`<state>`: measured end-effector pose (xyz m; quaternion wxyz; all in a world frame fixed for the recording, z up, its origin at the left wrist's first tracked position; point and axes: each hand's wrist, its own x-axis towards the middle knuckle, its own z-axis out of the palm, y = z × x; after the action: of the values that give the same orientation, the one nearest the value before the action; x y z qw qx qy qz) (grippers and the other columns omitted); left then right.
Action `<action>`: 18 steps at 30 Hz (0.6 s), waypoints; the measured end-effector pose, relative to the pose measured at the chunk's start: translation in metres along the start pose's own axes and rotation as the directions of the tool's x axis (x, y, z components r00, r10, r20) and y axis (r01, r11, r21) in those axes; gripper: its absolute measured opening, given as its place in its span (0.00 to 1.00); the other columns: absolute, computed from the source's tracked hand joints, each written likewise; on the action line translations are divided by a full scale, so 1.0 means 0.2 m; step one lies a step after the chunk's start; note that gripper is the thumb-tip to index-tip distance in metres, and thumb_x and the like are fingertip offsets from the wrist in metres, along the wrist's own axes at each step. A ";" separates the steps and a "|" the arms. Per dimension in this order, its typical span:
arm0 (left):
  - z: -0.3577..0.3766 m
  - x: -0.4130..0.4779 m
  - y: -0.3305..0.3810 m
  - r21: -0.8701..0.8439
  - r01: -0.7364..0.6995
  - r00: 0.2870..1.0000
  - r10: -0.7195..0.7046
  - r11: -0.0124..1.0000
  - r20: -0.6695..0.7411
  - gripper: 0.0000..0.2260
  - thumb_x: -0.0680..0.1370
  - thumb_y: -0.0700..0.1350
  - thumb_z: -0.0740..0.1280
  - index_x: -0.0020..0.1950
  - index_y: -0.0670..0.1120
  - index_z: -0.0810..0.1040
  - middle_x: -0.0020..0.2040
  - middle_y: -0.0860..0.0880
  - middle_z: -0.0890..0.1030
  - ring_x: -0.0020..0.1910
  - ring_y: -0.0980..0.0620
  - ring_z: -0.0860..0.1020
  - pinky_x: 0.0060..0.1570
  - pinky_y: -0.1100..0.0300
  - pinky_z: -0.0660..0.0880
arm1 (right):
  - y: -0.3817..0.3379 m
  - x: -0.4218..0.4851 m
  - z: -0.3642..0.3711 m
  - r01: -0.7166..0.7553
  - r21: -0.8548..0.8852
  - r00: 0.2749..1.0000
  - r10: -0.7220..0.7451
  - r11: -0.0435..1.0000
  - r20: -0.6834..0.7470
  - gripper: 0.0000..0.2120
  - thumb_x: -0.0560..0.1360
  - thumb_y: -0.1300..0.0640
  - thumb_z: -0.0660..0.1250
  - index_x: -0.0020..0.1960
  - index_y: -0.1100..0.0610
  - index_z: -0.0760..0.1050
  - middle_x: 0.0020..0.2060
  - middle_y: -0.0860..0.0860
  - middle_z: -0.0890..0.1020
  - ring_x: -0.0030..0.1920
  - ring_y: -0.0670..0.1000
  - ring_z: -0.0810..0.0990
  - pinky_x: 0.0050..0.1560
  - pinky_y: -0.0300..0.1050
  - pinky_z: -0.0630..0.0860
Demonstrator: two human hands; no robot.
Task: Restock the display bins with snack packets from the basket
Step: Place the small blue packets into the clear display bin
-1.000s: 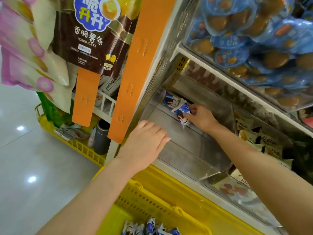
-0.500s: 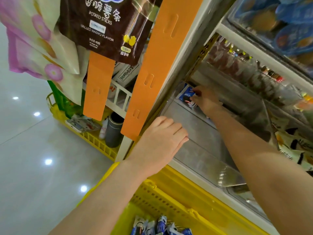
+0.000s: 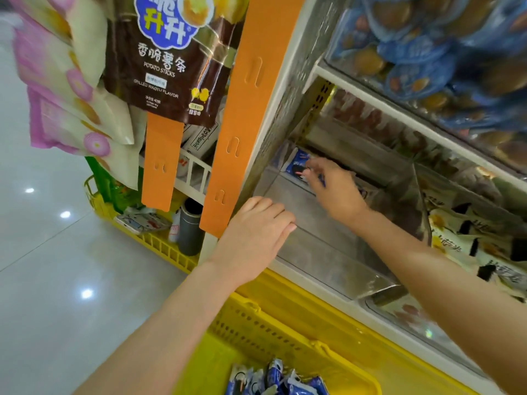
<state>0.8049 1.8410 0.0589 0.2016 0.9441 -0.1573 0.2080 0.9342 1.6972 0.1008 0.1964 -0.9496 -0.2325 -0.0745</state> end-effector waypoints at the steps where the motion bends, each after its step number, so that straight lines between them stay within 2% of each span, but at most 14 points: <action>1: 0.00 0.00 0.00 0.004 0.008 1.000 -0.009 1.000 0.007 0.13 0.82 0.47 0.53 0.55 0.48 0.77 0.50 0.51 0.78 0.52 0.51 0.72 0.60 0.59 0.60 | -0.03 -0.10 -0.03 0.012 0.052 1.000 -0.012 0.999 0.006 0.16 0.80 0.54 0.58 0.65 0.59 0.71 0.58 0.55 0.78 0.57 0.52 0.77 0.56 0.45 0.74; 3: 0.00 -0.02 0.02 -0.007 0.037 0.999 -0.036 0.999 0.011 0.12 0.82 0.46 0.54 0.60 0.48 0.75 0.55 0.50 0.77 0.57 0.51 0.70 0.65 0.60 0.57 | -0.06 -0.33 -0.08 -0.002 0.107 0.998 -0.006 0.994 0.070 0.17 0.80 0.49 0.56 0.66 0.52 0.70 0.58 0.47 0.78 0.55 0.44 0.76 0.52 0.38 0.73; 4: 0.00 -0.03 0.03 -0.004 0.048 0.999 -0.048 0.999 0.016 0.12 0.82 0.45 0.54 0.62 0.48 0.73 0.57 0.50 0.76 0.60 0.50 0.69 0.68 0.59 0.55 | -0.07 -0.43 -0.09 -0.010 0.112 0.993 -0.003 0.994 0.120 0.18 0.80 0.47 0.54 0.67 0.50 0.69 0.59 0.46 0.77 0.55 0.43 0.76 0.53 0.37 0.73; 6: 0.00 -0.06 0.06 0.021 0.051 0.999 -0.051 0.998 0.019 0.13 0.82 0.44 0.55 0.64 0.46 0.72 0.61 0.48 0.74 0.65 0.49 0.68 0.71 0.58 0.52 | -0.06 -0.62 -0.10 0.046 0.044 0.985 -0.052 0.998 0.166 0.19 0.79 0.46 0.54 0.68 0.50 0.67 0.61 0.47 0.77 0.58 0.46 0.77 0.58 0.43 0.75; 7: -0.01 -0.08 0.08 0.025 0.050 0.999 -0.050 0.998 0.010 0.13 0.81 0.44 0.56 0.65 0.45 0.71 0.62 0.47 0.74 0.66 0.48 0.68 0.71 0.57 0.53 | -0.06 -0.70 -0.10 0.101 -0.003 0.984 -0.099 0.995 0.146 0.19 0.79 0.48 0.55 0.69 0.51 0.67 0.63 0.48 0.76 0.61 0.48 0.76 0.61 0.44 0.73; 9: -0.01 -0.15 0.11 0.002 0.067 0.998 -0.066 0.998 -0.023 0.14 0.80 0.42 0.59 0.65 0.44 0.72 0.63 0.46 0.73 0.67 0.47 0.68 0.68 0.58 0.56 | -0.04 -0.82 -0.09 0.197 -0.060 0.980 -0.194 0.978 0.052 0.19 0.79 0.54 0.59 0.69 0.57 0.69 0.65 0.53 0.74 0.66 0.51 0.72 0.66 0.46 0.67; 11: 0.00 -0.23 0.14 -0.019 0.093 0.994 -0.094 0.995 -0.047 0.13 0.80 0.42 0.59 0.63 0.44 0.73 0.60 0.47 0.75 0.62 0.48 0.71 0.62 0.60 0.63 | -0.01 -0.92 -0.06 0.258 -0.065 0.964 -0.261 0.964 -0.048 0.17 0.78 0.58 0.62 0.65 0.61 0.71 0.64 0.56 0.74 0.68 0.54 0.70 0.68 0.48 0.66; 14: 0.07 -0.37 0.16 -0.044 0.174 0.984 -0.176 0.984 -0.035 0.10 0.80 0.42 0.60 0.59 0.45 0.74 0.53 0.48 0.76 0.53 0.49 0.72 0.51 0.58 0.66 | 0.04 -1.08 0.06 0.296 0.020 0.952 -0.292 0.955 -0.095 0.14 0.78 0.56 0.59 0.61 0.59 0.72 0.58 0.54 0.77 0.62 0.49 0.73 0.64 0.41 0.67; 16: 0.13 -0.48 0.14 -0.069 0.292 0.956 -0.290 0.954 0.029 0.11 0.80 0.43 0.59 0.61 0.45 0.74 0.55 0.48 0.75 0.53 0.49 0.72 0.52 0.56 0.67 | 0.07 -1.19 0.19 0.240 0.037 0.971 -0.239 0.970 -0.016 0.12 0.78 0.54 0.58 0.59 0.55 0.72 0.53 0.51 0.78 0.56 0.47 0.75 0.59 0.38 0.69; 18: 0.21 -0.60 0.09 -0.045 0.417 0.905 -0.410 0.908 0.113 0.13 0.81 0.43 0.58 0.63 0.44 0.73 0.57 0.46 0.75 0.55 0.47 0.72 0.54 0.54 0.67 | 0.12 -1.29 0.35 0.111 0.028 0.982 -0.114 0.993 0.152 0.12 0.79 0.54 0.59 0.61 0.54 0.72 0.54 0.49 0.77 0.57 0.47 0.76 0.58 0.39 0.72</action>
<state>0.7078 1.8324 -0.0258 0.2648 0.9579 0.0292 0.1071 0.7217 1.5994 -0.0305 0.1825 -0.9359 -0.3010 -0.0101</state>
